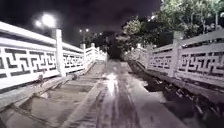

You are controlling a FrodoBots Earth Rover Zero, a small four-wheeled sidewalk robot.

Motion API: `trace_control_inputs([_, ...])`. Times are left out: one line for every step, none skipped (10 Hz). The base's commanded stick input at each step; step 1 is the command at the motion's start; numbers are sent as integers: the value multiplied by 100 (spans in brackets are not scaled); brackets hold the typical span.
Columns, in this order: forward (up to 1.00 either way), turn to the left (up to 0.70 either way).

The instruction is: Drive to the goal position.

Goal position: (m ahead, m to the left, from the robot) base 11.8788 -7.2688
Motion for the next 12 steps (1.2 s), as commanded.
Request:
trace_control_inputs([38,0])
trace_control_inputs([38,0])
trace_control_inputs([38,0])
trace_control_inputs([38,0])
trace_control_inputs([43,0])
trace_control_inputs([45,0])
trace_control_inputs([45,0])
trace_control_inputs([45,0])
trace_control_inputs([45,0])
trace_control_inputs([45,0])
trace_control_inputs([45,0])
trace_control_inputs([45,0])
